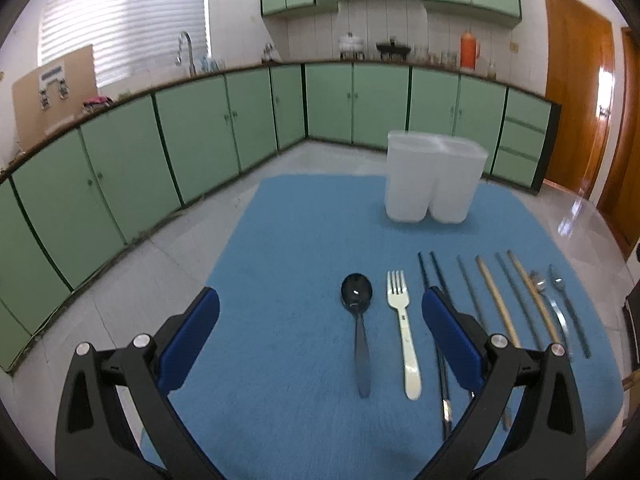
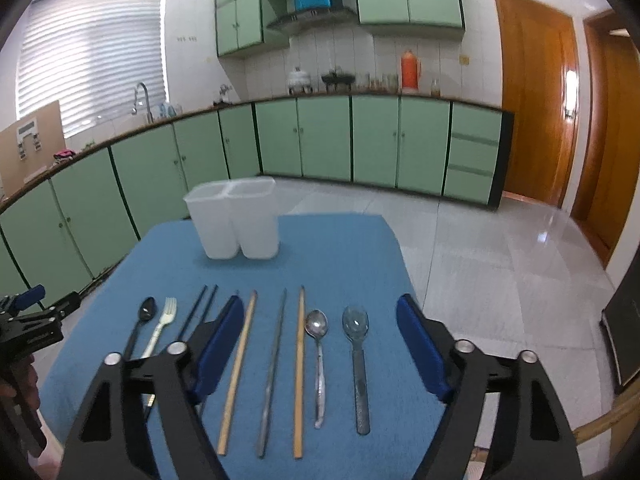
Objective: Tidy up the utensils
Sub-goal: 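Grasp the black plastic spoon with the left tool while the right tool grasps the clear plastic spoon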
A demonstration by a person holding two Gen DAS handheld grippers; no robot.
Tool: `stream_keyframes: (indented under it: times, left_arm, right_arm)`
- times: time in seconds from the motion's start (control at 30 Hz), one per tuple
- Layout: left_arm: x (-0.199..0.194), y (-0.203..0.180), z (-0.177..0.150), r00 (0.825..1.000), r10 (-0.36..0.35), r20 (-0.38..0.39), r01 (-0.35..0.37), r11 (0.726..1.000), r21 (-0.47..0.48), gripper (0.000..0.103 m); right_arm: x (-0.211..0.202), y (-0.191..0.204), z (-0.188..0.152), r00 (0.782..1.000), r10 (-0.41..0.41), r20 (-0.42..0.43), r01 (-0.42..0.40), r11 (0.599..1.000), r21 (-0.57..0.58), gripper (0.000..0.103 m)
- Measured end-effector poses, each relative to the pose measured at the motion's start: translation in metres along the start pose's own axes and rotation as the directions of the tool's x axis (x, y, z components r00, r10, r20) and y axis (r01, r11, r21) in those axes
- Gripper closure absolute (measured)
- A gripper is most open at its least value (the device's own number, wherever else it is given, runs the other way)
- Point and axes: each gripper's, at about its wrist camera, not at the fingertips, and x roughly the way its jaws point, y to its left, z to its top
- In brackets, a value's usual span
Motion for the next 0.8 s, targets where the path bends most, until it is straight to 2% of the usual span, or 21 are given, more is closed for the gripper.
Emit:
stream_keyframes:
  times: [0.2,0.3,0.4,0.43,0.8]
  left_arm:
    - [0.054,-0.003,0.008,0.994,-0.003,-0.107,0.003,1.000,0.005,0.005]
    - [0.073,-0.003,0.012,0.989,-0.003,-0.145,0.004,1.000,0.009,0.008]
    - [0.090,-0.005,0.014,0.983,0.001,-0.184,0.003,1.000,0.023,0.019]
    - [0.097,-0.005,0.014,0.980,0.001,-0.201,0.004,1.000,0.024,0.022]
    - [0.129,-0.006,0.013,0.967,0.002,-0.256,0.004,1.000,0.023,0.022]
  right_arm:
    - [0.061,-0.021,0.002,0.986,0.034,-0.166,-0.031,0.999,0.017,0.052]
    - [0.088,-0.027,0.000,0.974,0.035,-0.223,-0.035,0.999,0.007,0.057]
    - [0.113,-0.030,-0.003,0.960,0.040,-0.277,-0.041,0.999,0.005,0.063]
    - [0.121,-0.031,-0.004,0.956,0.040,-0.290,-0.041,0.999,0.003,0.063]
    - [0.176,-0.034,-0.009,0.927,0.006,-0.375,-0.019,0.999,-0.032,0.063]
